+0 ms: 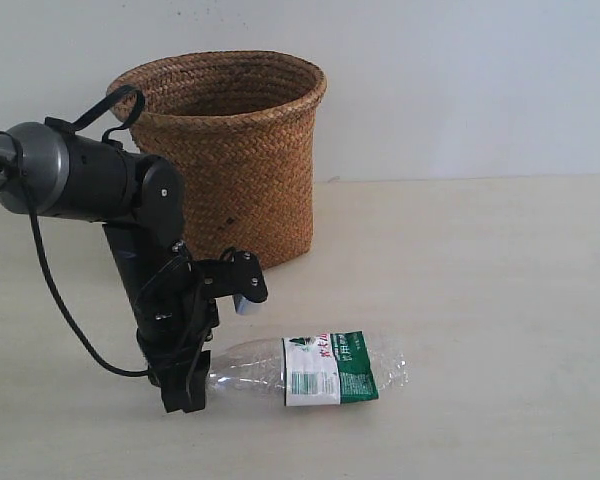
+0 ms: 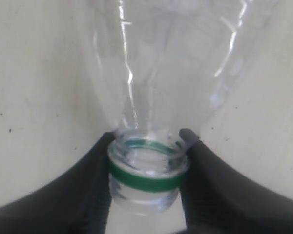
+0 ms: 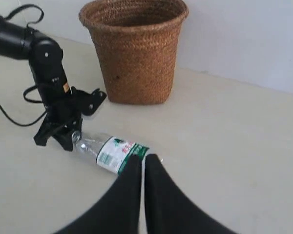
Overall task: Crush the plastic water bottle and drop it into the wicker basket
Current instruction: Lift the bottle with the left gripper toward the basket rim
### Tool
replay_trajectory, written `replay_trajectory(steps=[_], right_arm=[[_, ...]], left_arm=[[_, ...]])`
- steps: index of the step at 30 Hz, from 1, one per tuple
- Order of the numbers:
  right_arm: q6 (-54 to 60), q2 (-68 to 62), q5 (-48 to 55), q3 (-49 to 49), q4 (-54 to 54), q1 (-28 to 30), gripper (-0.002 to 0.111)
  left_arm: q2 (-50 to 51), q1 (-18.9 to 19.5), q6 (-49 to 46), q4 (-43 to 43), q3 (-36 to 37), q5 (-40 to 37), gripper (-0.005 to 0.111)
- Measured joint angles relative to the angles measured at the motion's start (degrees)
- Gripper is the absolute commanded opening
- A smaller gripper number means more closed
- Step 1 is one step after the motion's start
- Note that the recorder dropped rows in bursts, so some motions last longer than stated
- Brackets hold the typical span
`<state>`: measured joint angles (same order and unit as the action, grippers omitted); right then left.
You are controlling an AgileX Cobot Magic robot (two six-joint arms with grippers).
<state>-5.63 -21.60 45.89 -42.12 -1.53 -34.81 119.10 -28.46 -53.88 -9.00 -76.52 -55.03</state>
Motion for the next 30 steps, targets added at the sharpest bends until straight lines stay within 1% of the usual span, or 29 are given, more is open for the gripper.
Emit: replay_trajectory(steps=[4, 9, 13, 19, 23, 30], right_arm=[[-0.34, 4.25, -0.34, 6.96, 1.21, 0.0, 0.0], [-0.44, 5.34, -0.91, 12.87, 2.37, 0.0, 0.0], [-0.44, 5.44, -1.65, 13.55, 2.61, 0.0, 0.0], [-0.44, 5.44, -2.22, 13.63, 2.83, 0.0, 0.0], [-0.44, 5.44, -2.3, 13.63, 2.93, 0.0, 0.0], [-0.44, 5.44, -2.3, 13.63, 3.06, 0.0, 0.0]], left_arm=[[0.0, 0.0, 0.0, 0.0, 0.0, 0.0, 0.004], [-0.82, 0.0, 0.0, 0.0, 0.0, 0.0, 0.004], [-4.3, 0.0, 0.0, 0.11, 0.0, 0.05, 0.004], [-12.25, 0.0, 0.69, 0.85, 0.0, 0.05, 0.004], [-17.21, 0.0, 2.12, 3.93, 0.0, -0.32, 0.004], [-24.61, 0.0, 6.39, 10.75, 0.0, -3.56, 0.004]])
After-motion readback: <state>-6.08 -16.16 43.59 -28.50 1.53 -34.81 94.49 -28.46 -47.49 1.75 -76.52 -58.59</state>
